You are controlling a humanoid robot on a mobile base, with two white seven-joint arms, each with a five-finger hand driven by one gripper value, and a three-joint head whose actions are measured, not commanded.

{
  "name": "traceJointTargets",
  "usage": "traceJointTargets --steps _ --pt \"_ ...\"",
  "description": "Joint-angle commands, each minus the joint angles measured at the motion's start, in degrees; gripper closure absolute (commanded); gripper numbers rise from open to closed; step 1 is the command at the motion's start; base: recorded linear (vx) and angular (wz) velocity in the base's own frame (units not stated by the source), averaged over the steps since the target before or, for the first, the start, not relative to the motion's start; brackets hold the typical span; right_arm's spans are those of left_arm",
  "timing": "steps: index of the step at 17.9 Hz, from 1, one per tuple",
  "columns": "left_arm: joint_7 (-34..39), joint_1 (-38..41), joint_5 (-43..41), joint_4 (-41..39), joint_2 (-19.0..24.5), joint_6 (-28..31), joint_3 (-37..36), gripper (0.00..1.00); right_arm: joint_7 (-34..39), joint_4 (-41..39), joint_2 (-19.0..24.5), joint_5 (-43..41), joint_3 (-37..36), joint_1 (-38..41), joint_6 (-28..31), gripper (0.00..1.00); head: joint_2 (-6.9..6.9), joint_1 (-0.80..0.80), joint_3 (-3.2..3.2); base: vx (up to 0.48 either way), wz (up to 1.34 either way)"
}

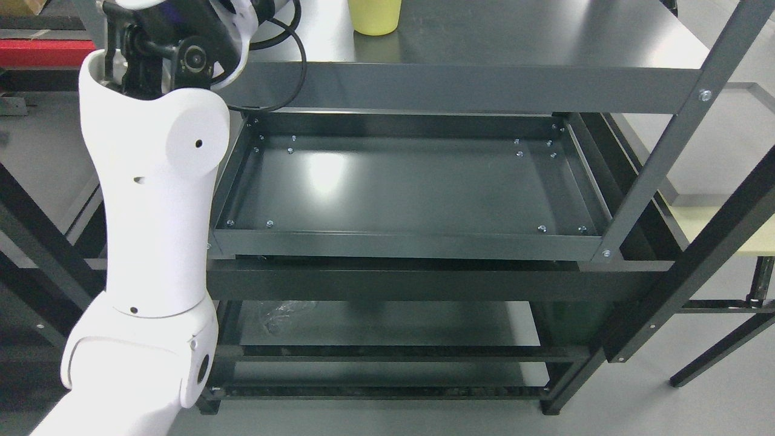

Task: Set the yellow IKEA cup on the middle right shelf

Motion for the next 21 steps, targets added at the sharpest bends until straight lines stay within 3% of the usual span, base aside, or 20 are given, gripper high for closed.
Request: traceJointTargets --steps 1,4,14,17,18,19,21 --pt "-8.7 1.8 14.7 -7.5 1.0 2.3 -3.1 0.02 0.0 0.0 -1.0 -1.4 1.0 0.8 0.0 0.01 0.0 0.0 0.0 0.0 0.0" --pt "-17.6 6.3 15.7 -9.0 1.1 2.3 -8.0 0.01 0.0 0.0 -1.0 -1.4 1.0 0.8 0.0 0.01 0.0 0.0 0.0 0.0 0.0" --pt "-18.2 24.2 15.0 -11.4 1.0 1.8 -27.1 0.01 0.0 0.0 -1.0 -1.4 1.0 0.8 0.0 0.01 0.0 0.0 0.0 0.0 0.0" --pt "-18.1 29.7 7.2 -10.1 1.0 0.1 -27.2 0.01 0.0 0.0 -1.0 -1.4 1.0 0.8 0.0 0.01 0.0 0.0 0.0 0.0 0.0" --pt "-18.1 32.4 -0.2 -8.0 1.0 -3.6 -26.9 0.01 0.0 0.0 -1.0 -1.4 1.0 0.8 0.0 0.01 0.0 0.0 0.0 0.0 0.0" --pt "-18.0 35.7 -9.0 -4.4 1.0 -10.9 -26.7 0.01 0.0 0.0 -1.0 -1.4 1.0 0.8 0.0 0.01 0.0 0.0 0.0 0.0 0.0" --pt "-17.4 39.7 -18.6 2.3 1.0 -27.5 -24.7 0.01 0.0 0.0 -1.0 -1.4 1.0 0.8 0.0 0.0 0.0 0.0 0.0 0.0 0.0"
